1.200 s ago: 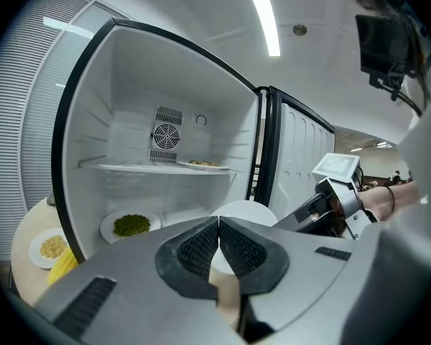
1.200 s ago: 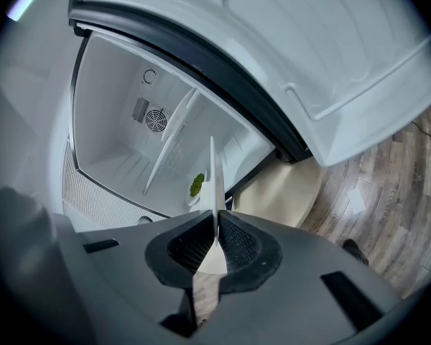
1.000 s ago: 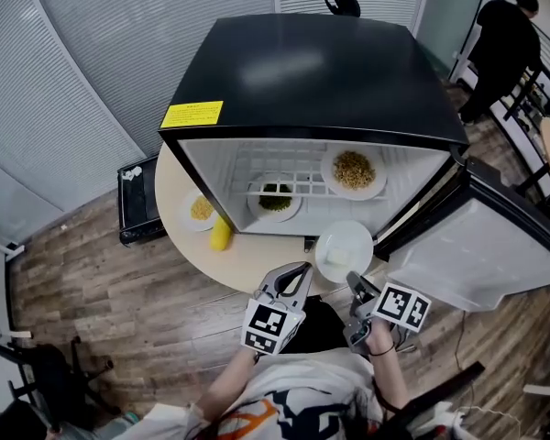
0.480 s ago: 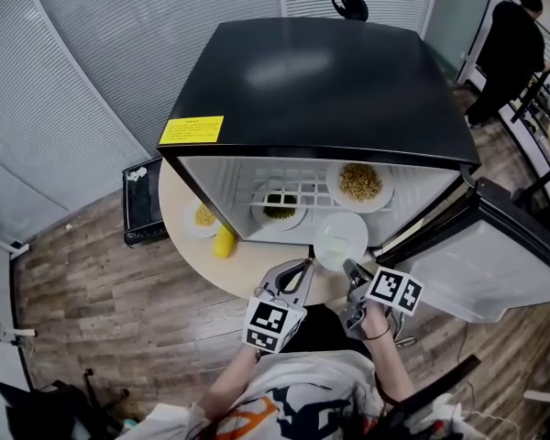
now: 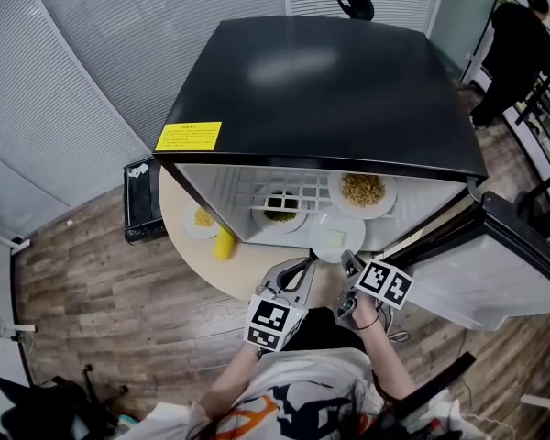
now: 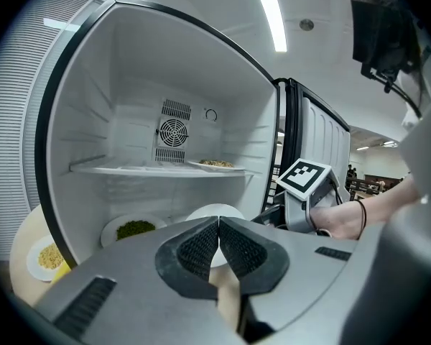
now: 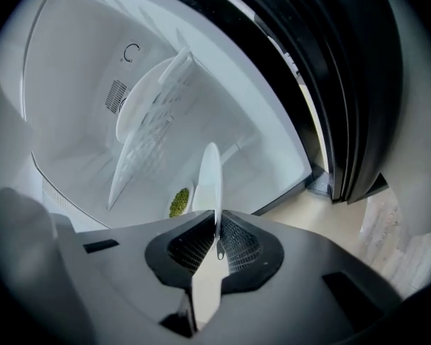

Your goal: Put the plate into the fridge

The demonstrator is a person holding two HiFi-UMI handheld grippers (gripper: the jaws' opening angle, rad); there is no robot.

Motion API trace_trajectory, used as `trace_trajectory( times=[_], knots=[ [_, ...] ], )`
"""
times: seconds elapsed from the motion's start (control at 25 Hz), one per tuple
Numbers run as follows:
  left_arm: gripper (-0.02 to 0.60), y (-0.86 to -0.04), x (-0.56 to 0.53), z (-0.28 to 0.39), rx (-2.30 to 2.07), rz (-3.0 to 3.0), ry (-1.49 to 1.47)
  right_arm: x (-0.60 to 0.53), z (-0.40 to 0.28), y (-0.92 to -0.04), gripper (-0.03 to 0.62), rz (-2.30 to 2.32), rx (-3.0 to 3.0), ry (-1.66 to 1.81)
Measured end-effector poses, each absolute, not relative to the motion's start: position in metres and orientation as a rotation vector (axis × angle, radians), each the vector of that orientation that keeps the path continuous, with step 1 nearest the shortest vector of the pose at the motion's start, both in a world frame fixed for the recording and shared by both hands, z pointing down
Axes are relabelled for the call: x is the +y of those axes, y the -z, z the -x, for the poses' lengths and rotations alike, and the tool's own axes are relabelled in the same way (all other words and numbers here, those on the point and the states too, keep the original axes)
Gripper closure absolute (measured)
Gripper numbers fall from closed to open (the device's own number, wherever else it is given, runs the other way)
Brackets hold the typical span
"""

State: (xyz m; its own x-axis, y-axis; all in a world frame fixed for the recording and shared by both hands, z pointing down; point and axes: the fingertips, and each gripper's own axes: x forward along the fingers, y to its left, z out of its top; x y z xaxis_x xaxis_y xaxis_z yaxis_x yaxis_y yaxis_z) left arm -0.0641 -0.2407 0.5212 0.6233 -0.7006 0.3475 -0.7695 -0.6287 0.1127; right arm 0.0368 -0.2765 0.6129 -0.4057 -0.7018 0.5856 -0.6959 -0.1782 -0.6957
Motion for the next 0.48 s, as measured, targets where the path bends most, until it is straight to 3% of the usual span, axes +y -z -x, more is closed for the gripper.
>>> trace_trajectory(
  times=[0.48],
  knots=[
    [0.569, -0.5267, -0.2506, 0.0609, -1.200, -2.580, -0.397, -0.2873, -0.0380, -0.6230, 0.545, 1.887, 2.104, 1.574]
  ],
)
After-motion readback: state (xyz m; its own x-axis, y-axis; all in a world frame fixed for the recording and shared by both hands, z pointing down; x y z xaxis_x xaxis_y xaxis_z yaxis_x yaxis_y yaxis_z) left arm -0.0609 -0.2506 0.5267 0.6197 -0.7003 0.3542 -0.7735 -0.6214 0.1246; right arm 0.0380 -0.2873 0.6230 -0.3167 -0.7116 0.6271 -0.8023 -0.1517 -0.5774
